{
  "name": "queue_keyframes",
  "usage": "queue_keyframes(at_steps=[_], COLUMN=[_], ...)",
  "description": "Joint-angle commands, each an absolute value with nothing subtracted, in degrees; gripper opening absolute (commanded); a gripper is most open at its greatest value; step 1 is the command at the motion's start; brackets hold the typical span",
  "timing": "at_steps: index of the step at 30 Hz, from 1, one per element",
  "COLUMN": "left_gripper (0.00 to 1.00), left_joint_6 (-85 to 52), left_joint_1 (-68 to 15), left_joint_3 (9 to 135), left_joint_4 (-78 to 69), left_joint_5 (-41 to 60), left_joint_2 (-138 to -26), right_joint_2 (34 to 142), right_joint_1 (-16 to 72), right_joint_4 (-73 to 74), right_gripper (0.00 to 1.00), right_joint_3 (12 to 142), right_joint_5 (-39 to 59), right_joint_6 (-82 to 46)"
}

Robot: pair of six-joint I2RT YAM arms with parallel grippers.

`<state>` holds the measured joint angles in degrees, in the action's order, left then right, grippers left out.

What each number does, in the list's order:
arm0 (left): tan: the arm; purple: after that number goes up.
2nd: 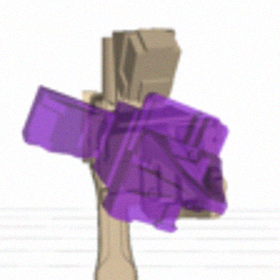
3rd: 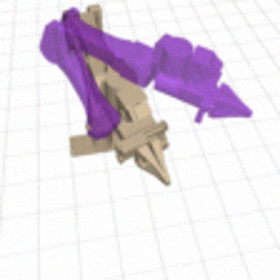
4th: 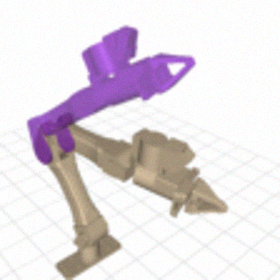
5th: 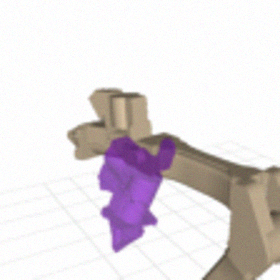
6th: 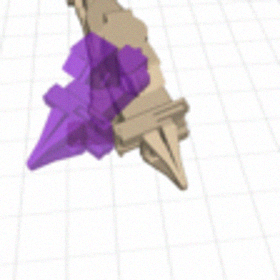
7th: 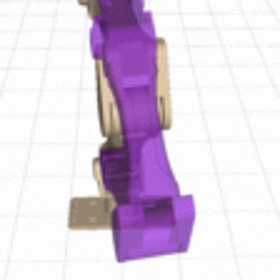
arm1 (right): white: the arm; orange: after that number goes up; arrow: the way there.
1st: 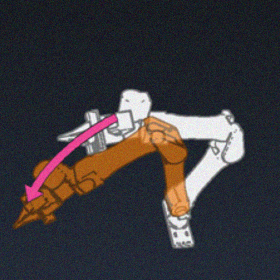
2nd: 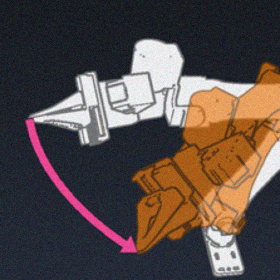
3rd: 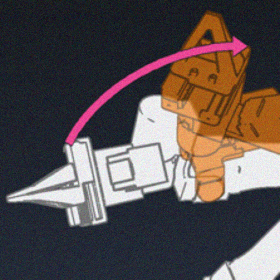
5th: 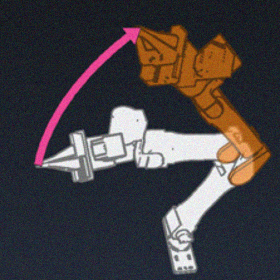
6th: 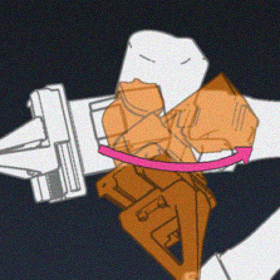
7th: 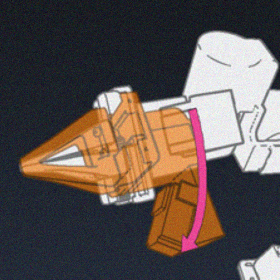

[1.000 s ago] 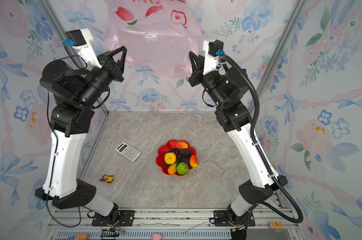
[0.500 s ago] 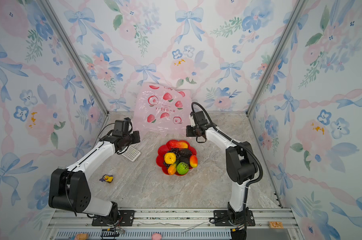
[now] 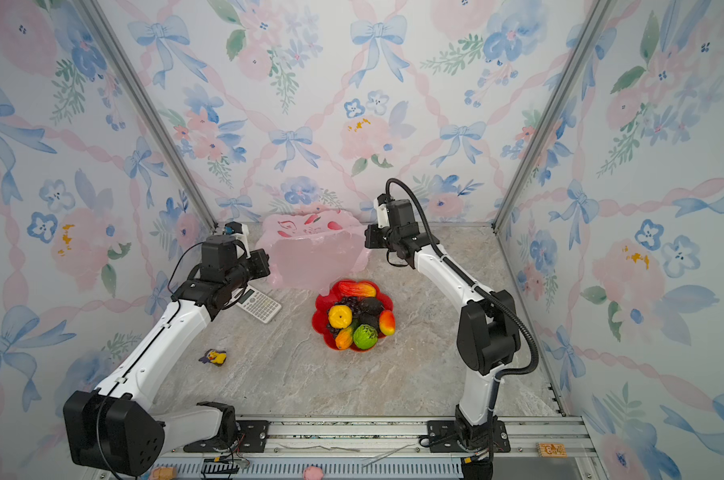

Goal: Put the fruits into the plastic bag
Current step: 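Lower the opened bag beside the fruit bowl with both grippers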

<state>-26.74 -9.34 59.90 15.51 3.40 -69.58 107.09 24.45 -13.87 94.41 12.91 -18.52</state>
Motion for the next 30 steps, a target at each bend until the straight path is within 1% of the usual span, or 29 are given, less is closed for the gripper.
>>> queue_keyframes(at_steps=[1,7,13,18,23,26,30], left_gripper=[0.00,0.00,0.00,0.00,0.00,0.00,0.00], left_joint_6=[-28.3,-29.0,-29.4,-31.6,-31.5,-31.2,-31.9], left_joint_1=[-9.0,-9.1,-9.1,-9.1,-9.4,-9.4,-9.4], left_joint_3=[59.1,58.8,58.4,54.7,51.8,49.0,44.7], left_joint_4=[17.8,21.6,24.2,24.2,24.0,24.0,23.9], left_joint_5=[2.1,-1.3,-1.6,-0.6,-2.2,-2.2,-2.4], left_joint_2=[-65.7,-59.5,-56.6,-55.9,-54.9,-54.6,-52.7], right_joint_2=[108.2,108.1,108.1,110.4,113.6,116.1,116.2], right_joint_1=[25.0,25.2,25.7,25.8,26.1,26.2,26.2], right_joint_4=[-13.8,-13.4,-11.6,-9.5,-4.5,-4.5,-3.7], right_gripper=[0.00,0.00,0.00,0.00,0.00,0.00,0.00], right_joint_3=[96.4,97.2,97.5,97.5,98.1,98.3,94.5], right_joint_5=[14.1,14.8,15.7,17.0,19.1,19.6,19.3], right_joint_6=[-19.2,-18.5,-17.8,-17.4,-18.0,-18.2,-18.4])
